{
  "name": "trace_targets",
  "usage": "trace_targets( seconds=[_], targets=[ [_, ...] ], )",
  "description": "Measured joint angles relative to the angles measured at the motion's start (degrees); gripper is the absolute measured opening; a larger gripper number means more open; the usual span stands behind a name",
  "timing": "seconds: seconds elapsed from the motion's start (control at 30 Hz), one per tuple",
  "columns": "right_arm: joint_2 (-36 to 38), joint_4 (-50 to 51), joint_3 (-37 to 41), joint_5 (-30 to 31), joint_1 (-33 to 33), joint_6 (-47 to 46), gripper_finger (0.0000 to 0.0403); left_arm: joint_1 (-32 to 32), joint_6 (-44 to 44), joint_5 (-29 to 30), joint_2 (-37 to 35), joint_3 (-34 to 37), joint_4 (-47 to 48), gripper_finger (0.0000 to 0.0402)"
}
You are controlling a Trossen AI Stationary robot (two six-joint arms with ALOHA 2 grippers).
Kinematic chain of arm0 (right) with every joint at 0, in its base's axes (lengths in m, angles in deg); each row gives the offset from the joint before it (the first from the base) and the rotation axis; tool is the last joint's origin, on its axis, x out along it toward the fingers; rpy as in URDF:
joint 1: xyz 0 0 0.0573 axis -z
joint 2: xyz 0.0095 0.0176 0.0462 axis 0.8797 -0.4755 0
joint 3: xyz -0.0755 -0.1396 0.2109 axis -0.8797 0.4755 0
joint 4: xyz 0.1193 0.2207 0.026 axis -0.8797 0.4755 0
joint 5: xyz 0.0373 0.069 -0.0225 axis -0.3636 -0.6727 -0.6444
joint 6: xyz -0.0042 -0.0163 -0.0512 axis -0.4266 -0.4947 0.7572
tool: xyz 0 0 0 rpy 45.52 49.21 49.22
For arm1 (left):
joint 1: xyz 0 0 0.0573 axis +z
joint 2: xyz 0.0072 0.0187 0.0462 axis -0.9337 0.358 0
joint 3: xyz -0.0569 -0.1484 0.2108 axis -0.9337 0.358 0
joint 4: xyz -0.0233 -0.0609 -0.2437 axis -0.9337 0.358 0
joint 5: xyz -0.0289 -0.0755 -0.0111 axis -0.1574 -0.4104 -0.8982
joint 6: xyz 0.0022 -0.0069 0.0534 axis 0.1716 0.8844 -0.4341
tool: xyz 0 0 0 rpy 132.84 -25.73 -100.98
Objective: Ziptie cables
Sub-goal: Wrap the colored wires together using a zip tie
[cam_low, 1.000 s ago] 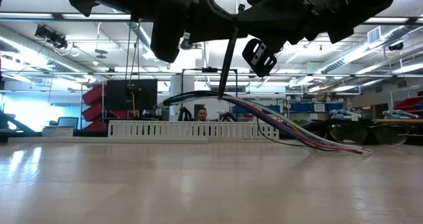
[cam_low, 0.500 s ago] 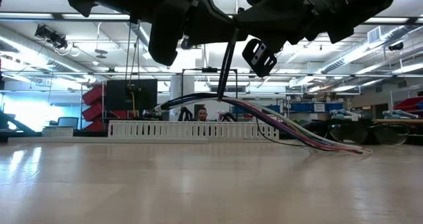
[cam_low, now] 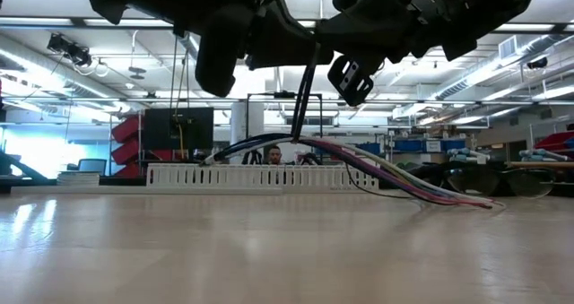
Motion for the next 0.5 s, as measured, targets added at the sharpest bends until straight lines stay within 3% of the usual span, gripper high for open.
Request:
trace_targets(
  seconds=[0.5],
  targets=[
    [0.00,0.09,0.00,-0.17,0.59,0.49,0.0000,-0.62,1.77,0.72,-0.04,0.00,3.28,0.0000]
  ],
)
